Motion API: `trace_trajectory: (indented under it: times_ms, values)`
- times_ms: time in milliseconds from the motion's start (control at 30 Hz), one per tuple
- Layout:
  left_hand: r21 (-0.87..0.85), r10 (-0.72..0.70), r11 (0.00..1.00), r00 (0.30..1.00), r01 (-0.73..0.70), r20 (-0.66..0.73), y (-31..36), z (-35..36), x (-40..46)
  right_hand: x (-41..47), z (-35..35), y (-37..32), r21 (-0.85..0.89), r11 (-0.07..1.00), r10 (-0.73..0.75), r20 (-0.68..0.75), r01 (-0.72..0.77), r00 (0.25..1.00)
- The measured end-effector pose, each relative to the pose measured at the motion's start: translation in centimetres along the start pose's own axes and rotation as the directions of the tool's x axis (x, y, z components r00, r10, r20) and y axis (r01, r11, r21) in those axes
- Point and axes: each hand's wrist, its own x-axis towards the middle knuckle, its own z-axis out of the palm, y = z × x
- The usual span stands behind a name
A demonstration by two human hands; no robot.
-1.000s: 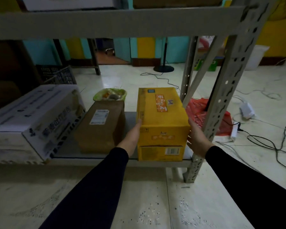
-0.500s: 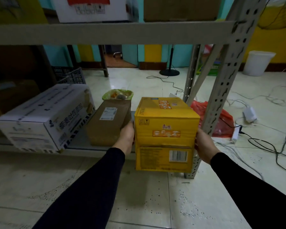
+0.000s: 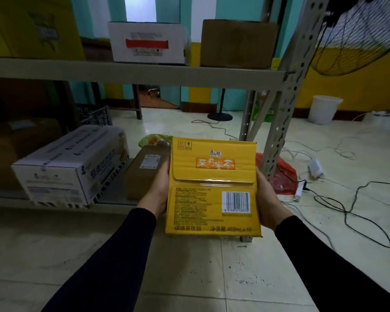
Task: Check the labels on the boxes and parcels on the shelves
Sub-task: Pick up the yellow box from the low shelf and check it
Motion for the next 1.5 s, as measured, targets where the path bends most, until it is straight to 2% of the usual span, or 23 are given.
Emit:
trace_trajectory:
  times_ms: [200,300,567,700,867,1033,1133,1200,1367,1500]
  values:
    - [-0.053,-0.041,0.998,0.999,0.042,0.014,-1.7,-2.2,-3.2,-3.0,1.3,2.7,0.053,0.998,0.021,0.031,-0.023,0.999]
    - [-0.072,-0.069,0.995,0.997,0.065,-0.046,-2.7,-2.7,-4.2,-3.8,1.6,4.1,0.071,0.994,0.08,0.055,-0.084,0.995]
    - [-0.04,-0.149,0.988,0.986,0.146,-0.081,-6.2,-3.6,-4.8,-4.1,0.9,6.9,0.054,0.984,0.17,0.007,-0.17,0.985]
    - [-0.025,-0.133,0.991,0.987,0.132,-0.085,-6.2,-3.9,-5.0,-3.9,1.2,7.0,0.024,0.983,0.18,-0.012,-0.18,0.984]
    - [0.09,-0.079,0.992,0.987,0.093,-0.14,-5.9,-4.6,-4.9,-4.0,1.7,6.7,-0.006,0.989,0.147,0.023,-0.147,0.989]
    - [0.129,-0.007,0.992,0.999,0.011,-0.036,-4.3,-4.8,-4.8,-3.8,1.2,5.9,0.037,0.997,0.061,0.062,-0.064,0.996]
    - [-0.028,0.029,0.999,0.998,-0.031,-0.048,-3.7,-5.3,-4.5,-3.6,0.1,5.4,0.134,0.991,0.016,0.08,-0.026,0.997]
    - [-0.085,-0.021,0.996,0.999,0.019,-0.028,-4.0,-5.6,-4.3,-3.2,-0.5,5.5,0.189,0.981,0.026,0.045,-0.034,0.999]
    - [0.014,-0.136,0.991,0.99,0.136,0.026,-6.4,-5.4,-4.5,-2.4,-0.8,7.6,0.076,0.988,0.124,0.093,-0.131,0.988]
    - [0.015,-0.119,0.993,0.991,0.118,0.055,-7.4,-5.7,-4.2,-1.8,-1.1,8.7,0.02,0.988,0.15,0.1,-0.152,0.984]
